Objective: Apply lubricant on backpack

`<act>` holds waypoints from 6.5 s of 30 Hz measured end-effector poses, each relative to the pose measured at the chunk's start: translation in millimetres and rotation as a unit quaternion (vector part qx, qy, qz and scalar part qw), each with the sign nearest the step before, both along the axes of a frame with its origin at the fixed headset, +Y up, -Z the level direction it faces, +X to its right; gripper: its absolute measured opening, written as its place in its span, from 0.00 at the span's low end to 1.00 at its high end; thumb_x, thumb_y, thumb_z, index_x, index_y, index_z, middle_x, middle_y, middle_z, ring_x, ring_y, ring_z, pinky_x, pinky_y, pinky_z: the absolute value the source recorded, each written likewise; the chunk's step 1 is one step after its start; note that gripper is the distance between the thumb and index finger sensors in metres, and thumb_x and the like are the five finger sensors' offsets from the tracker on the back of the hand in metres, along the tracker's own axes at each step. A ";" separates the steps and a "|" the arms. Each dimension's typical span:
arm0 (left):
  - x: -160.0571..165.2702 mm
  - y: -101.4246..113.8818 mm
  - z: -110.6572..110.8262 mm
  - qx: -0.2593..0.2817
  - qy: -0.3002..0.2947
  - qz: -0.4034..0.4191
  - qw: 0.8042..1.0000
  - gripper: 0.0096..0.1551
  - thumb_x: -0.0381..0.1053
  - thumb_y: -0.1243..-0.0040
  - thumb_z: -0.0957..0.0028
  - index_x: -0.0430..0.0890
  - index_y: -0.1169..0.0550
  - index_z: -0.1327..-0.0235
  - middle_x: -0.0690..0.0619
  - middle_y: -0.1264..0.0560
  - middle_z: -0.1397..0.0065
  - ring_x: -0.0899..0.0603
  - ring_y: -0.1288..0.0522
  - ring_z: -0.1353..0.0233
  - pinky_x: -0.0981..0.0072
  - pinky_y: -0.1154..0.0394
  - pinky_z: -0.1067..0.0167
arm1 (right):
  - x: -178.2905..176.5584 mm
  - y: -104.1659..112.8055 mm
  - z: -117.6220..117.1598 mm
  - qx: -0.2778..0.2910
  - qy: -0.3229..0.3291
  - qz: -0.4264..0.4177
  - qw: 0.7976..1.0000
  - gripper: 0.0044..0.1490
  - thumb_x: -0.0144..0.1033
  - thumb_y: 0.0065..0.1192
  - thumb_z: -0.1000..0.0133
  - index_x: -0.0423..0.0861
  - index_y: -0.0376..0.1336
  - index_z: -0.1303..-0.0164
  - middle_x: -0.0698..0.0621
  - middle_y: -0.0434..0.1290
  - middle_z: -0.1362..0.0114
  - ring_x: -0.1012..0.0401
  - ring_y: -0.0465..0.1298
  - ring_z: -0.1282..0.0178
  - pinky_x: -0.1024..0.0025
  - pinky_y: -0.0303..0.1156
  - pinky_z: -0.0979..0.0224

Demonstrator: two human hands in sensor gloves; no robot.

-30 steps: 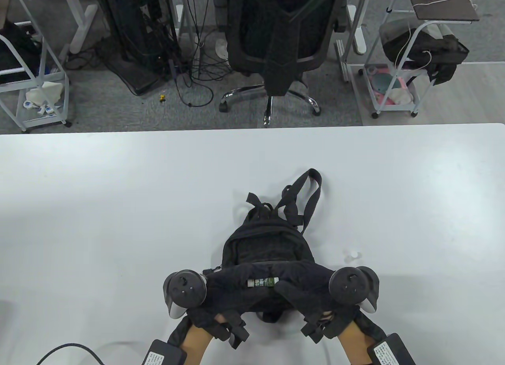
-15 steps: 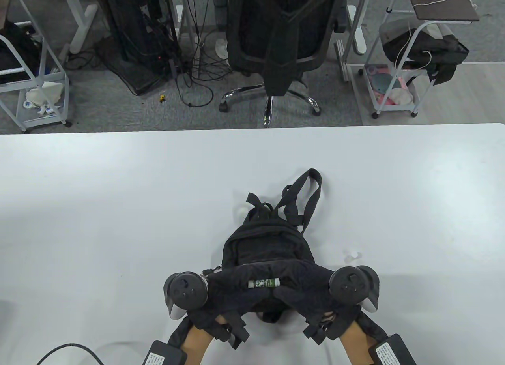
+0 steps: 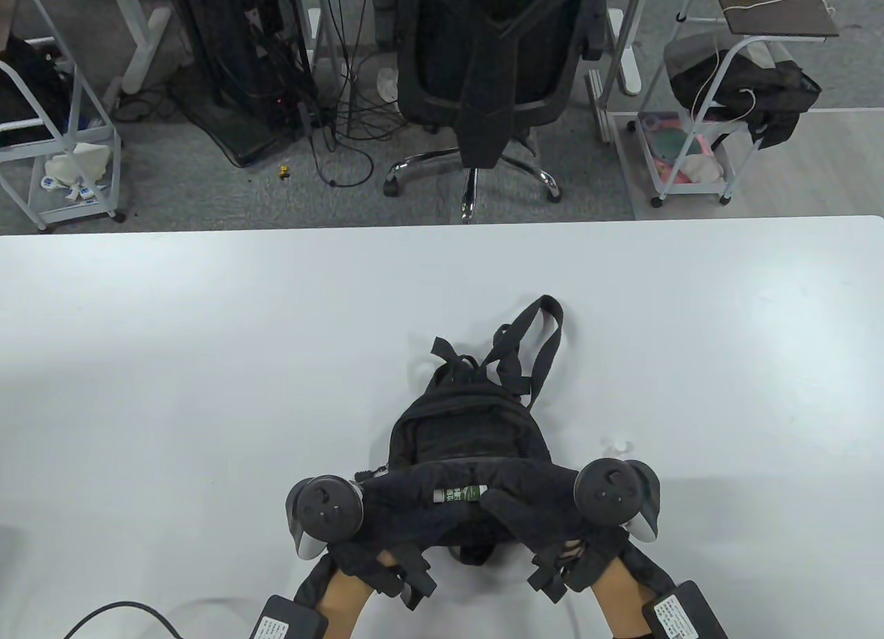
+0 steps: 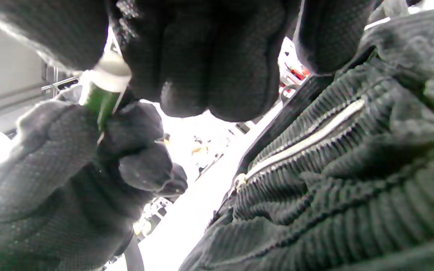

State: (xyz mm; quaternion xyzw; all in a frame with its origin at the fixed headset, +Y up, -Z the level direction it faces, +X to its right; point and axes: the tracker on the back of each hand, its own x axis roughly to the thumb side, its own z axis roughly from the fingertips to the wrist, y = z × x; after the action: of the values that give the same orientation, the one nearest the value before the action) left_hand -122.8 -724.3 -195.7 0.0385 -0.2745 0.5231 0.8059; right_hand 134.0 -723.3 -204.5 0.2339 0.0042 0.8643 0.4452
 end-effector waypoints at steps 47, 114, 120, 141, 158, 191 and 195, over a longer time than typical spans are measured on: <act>0.2 8.0 6.6 0.031 0.003 0.008 0.999 0.29 0.54 0.17 0.61 0.44 0.14 0.47 0.49 0.12 0.50 0.42 0.09 0.56 0.41 0.16 0.47 | 2.1 1.4 5.2 0.004 -0.012 -0.029 0.999 0.34 0.65 0.62 0.47 0.55 0.73 0.39 0.53 0.82 0.41 0.56 0.86 0.46 0.44 0.73 0.31; -1.9 -34.4 -16.4 -0.066 0.076 -0.362 0.927 0.53 0.68 0.24 0.60 0.37 0.24 0.28 0.29 0.39 0.20 0.19 0.33 0.26 0.24 0.34 0.34 | -26.0 11.6 -20.8 0.091 -0.197 0.338 0.916 0.29 0.52 0.77 0.50 0.57 0.72 0.39 0.55 0.84 0.45 0.61 0.90 0.56 0.56 0.79 0.39; -1.8 -34.6 -16.6 -0.069 0.076 -0.362 0.927 0.53 0.68 0.24 0.60 0.37 0.24 0.28 0.29 0.39 0.20 0.19 0.33 0.26 0.24 0.34 0.34 | -14.1 17.0 -18.7 0.095 -0.211 0.358 0.905 0.28 0.53 0.77 0.50 0.57 0.73 0.40 0.54 0.85 0.46 0.61 0.90 0.58 0.56 0.79 0.40; -2.4 -35.9 -16.6 -0.076 0.072 -0.359 0.928 0.53 0.68 0.24 0.60 0.36 0.23 0.29 0.30 0.40 0.20 0.19 0.33 0.26 0.25 0.34 0.33 | -23.0 11.0 -20.4 0.090 -0.201 0.340 0.914 0.28 0.52 0.77 0.50 0.58 0.72 0.39 0.56 0.84 0.45 0.61 0.90 0.55 0.56 0.79 0.38; -1.1 -35.2 -17.2 -0.082 0.062 -0.361 0.927 0.52 0.68 0.24 0.60 0.35 0.22 0.31 0.30 0.40 0.20 0.19 0.34 0.26 0.27 0.35 0.33 | -23.9 13.2 -15.4 0.110 -0.203 0.363 0.902 0.28 0.52 0.77 0.50 0.59 0.73 0.40 0.56 0.85 0.46 0.61 0.90 0.55 0.55 0.79 0.37; -2.4 -37.7 -18.4 -0.088 0.061 -0.359 0.927 0.49 0.68 0.24 0.60 0.38 0.20 0.33 0.30 0.40 0.19 0.19 0.34 0.26 0.27 0.35 0.32 | -32.6 5.9 -21.9 0.077 -0.199 0.328 0.920 0.28 0.51 0.77 0.50 0.60 0.72 0.39 0.56 0.84 0.43 0.61 0.90 0.52 0.56 0.79 0.37; -1.2 -37.8 -18.5 -0.089 0.062 -0.361 0.926 0.48 0.68 0.24 0.60 0.39 0.19 0.33 0.30 0.40 0.19 0.19 0.34 0.26 0.27 0.35 0.32 | -21.8 9.0 -21.3 0.080 -0.213 0.340 0.912 0.28 0.51 0.78 0.50 0.59 0.73 0.40 0.56 0.85 0.45 0.61 0.90 0.54 0.56 0.79 0.37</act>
State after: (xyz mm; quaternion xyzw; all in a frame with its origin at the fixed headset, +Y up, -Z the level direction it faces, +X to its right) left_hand -124.0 -762.1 -214.3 -0.1029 -0.1720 0.2160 0.9556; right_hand 112.2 -714.4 -225.8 0.0636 -0.0809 0.9902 0.0945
